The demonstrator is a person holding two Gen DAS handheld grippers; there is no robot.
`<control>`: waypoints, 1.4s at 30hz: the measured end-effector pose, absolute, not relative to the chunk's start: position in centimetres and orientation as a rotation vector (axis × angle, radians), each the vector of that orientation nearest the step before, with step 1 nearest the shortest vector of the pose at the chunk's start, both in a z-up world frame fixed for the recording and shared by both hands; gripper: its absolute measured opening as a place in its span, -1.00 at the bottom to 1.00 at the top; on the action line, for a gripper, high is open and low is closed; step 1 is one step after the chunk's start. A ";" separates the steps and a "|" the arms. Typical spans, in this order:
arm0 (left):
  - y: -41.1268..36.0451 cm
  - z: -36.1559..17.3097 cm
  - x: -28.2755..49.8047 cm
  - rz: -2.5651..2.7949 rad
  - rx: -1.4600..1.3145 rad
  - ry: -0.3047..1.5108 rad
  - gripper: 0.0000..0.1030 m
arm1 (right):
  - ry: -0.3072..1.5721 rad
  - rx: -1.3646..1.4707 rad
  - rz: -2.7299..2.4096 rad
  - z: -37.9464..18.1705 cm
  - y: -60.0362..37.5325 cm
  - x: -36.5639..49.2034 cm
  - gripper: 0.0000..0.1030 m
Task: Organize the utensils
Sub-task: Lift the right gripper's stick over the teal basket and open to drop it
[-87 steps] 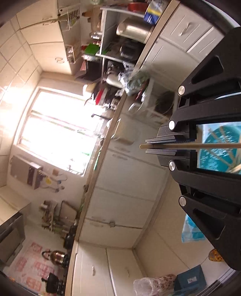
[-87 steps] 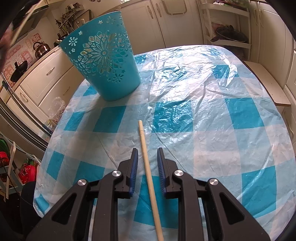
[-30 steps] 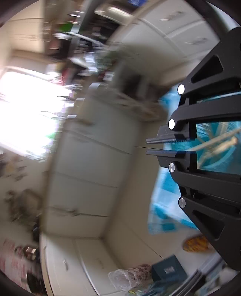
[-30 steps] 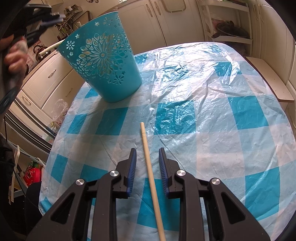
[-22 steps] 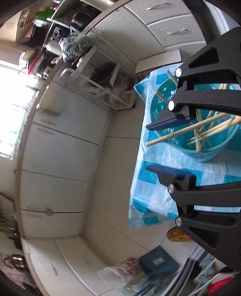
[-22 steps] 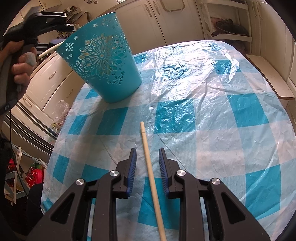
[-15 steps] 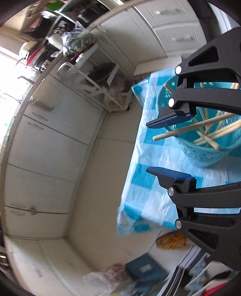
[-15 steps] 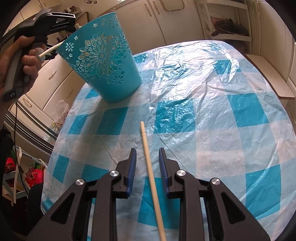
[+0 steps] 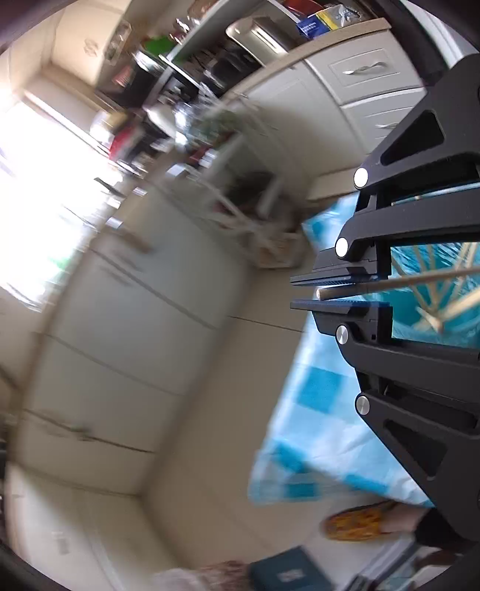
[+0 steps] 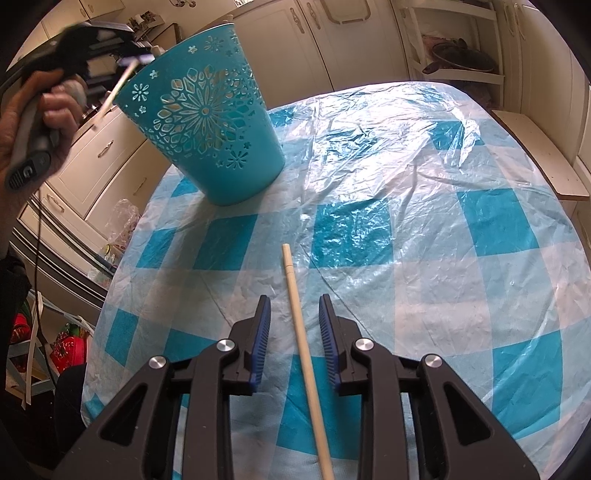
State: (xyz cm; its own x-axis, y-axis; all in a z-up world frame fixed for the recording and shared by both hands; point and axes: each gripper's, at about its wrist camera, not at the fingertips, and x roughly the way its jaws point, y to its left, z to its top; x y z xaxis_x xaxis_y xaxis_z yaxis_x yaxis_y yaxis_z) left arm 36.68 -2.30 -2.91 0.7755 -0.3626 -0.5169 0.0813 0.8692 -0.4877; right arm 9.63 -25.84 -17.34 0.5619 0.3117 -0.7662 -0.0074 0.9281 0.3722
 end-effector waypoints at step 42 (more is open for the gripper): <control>-6.6 -4.4 34.1 -0.418 -0.358 1.007 -0.07 | 0.966 0.273 0.189 -17.2 -24.8 9.5 -0.44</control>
